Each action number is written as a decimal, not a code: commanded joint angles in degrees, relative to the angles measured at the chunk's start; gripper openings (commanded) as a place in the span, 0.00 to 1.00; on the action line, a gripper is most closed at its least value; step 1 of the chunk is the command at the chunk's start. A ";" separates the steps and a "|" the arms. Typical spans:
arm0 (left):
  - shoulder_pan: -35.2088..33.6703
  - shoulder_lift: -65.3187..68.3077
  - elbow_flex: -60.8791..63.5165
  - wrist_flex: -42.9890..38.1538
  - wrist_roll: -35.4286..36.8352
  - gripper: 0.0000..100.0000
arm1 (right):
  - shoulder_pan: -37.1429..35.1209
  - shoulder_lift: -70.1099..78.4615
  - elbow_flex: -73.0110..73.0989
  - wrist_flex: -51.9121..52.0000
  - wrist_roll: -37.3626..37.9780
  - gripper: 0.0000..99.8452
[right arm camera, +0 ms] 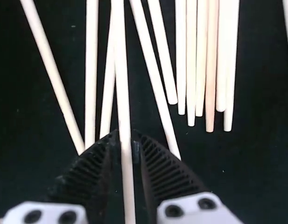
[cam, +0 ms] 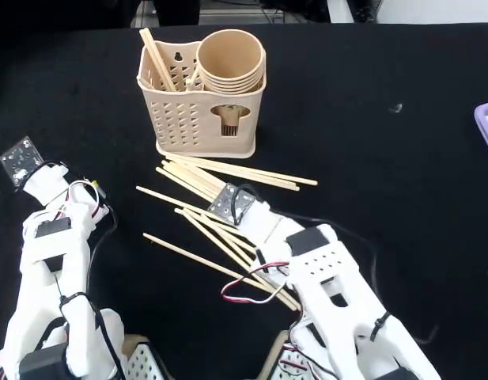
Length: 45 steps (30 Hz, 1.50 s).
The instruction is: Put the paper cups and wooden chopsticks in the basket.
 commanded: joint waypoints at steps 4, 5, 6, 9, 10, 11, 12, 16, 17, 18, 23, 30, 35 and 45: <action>-0.13 -1.05 -0.48 -0.97 0.35 0.14 | 0.62 -1.63 0.40 0.18 -0.35 0.02; -0.13 -1.05 -0.48 -0.97 0.35 0.14 | 0.62 -1.63 0.40 0.18 -1.05 0.02; -0.13 -1.05 -0.48 -0.97 0.35 0.14 | 0.62 -1.63 0.40 0.18 -1.23 0.02; -0.13 -1.05 -0.48 -0.97 0.35 0.14 | 0.62 -1.54 0.40 0.09 -1.23 0.02; -0.13 -1.05 -0.48 -0.97 0.35 0.14 | 0.62 -1.54 0.40 0.09 -1.23 0.02; -0.13 -1.05 -0.48 -0.97 0.35 0.14 | 0.53 -1.54 0.40 0.09 -1.23 0.02; -0.13 -1.05 -0.48 -0.97 0.35 0.14 | 0.53 -1.54 0.40 0.09 -1.23 0.03; -0.13 -1.05 -0.48 -0.97 0.35 0.14 | 0.53 -1.54 0.92 0.09 -1.32 0.14; -0.13 -1.05 -0.48 -0.97 0.35 0.14 | 0.53 -1.54 1.01 0.09 -1.32 0.14; -0.13 -1.05 -0.48 -0.97 0.35 0.14 | 0.53 -1.54 1.19 0.00 -1.32 0.14; -0.13 -1.05 -0.48 -0.97 0.35 0.14 | -0.09 -1.54 2.86 -3.08 -1.32 0.11; -0.13 -1.05 -0.48 -0.97 0.35 0.14 | -7.74 -1.54 2.68 -5.19 -6.68 0.11; -0.13 -1.05 -0.13 -1.14 0.35 0.14 | -8.00 -0.66 2.59 -6.51 -6.77 0.10; -0.13 -1.05 -0.22 -1.14 0.35 0.14 | -7.47 12.79 -2.59 -8.35 -6.51 0.10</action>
